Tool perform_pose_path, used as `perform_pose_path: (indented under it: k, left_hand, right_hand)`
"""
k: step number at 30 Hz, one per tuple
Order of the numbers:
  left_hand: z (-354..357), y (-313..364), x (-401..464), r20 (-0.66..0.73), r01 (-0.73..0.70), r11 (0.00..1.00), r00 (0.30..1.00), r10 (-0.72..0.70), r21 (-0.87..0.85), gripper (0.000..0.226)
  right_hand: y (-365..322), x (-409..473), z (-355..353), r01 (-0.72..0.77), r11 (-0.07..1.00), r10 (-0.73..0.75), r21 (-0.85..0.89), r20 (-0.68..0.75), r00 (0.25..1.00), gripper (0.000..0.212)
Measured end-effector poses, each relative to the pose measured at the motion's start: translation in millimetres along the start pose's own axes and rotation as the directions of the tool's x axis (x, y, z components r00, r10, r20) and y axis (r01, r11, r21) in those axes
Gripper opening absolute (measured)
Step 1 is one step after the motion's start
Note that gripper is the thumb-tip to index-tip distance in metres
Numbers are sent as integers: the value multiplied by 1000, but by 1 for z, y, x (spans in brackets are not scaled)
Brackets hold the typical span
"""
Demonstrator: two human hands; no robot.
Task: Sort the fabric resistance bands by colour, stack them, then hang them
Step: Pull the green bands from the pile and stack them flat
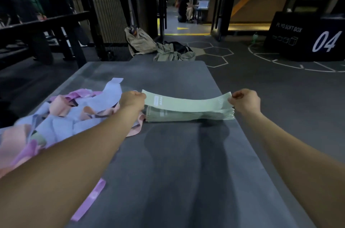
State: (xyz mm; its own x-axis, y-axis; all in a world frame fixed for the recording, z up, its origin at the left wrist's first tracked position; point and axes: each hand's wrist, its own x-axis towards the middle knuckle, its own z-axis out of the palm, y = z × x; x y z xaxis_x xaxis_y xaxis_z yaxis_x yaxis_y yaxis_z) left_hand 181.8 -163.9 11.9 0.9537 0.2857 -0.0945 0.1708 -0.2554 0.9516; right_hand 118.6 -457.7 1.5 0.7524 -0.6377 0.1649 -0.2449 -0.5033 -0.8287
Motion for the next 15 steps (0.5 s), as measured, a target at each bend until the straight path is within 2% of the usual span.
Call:
perform_pose_path:
  k: [4, 6, 7, 8, 9, 10, 13, 15]
  left_hand:
    - [22, -10, 14, 17, 35, 999, 999, -34, -16, 28]
    - [28, -17, 20, 41, 37, 999, 998, -37, -1, 20]
    - [30, -20, 23, 45, 35, 999, 998, -36, 10, 8]
    - [32, -25, 28, 47, 33, 999, 998, -33, 5, 11]
    - [33, -29, 34, 51, 25, 1000, 998, -25, 16, 23]
    - [32, -29, 35, 69, 15, 998, 997, -19, 54, 26]
    - [35, -31, 36, 118, -38, 967, 993, 8, 252, 9]
    - [34, -28, 31, 102, -86, 935, 993, 54, 343, 15]
  right_hand:
    - [13, 14, 13, 32, 996, -31, -85, 9, 999, 11]
    - [18, 19, 18, 45, 992, -44, -115, 15, 999, 10]
    - [19, 20, 19, 53, 990, -51, -131, 17, 999, 10]
    - [21, 23, 21, 61, 988, -58, -145, 18, 998, 10]
    - [22, 25, 22, 70, 985, -68, -159, 18, 998, 10]
    - [24, 26, 23, 78, 982, -76, -173, 19, 997, 11]
    - [27, 28, 27, 97, 969, -91, -228, 36, 995, 12]
    - [28, 27, 28, 99, 958, -90, -269, 47, 995, 12]
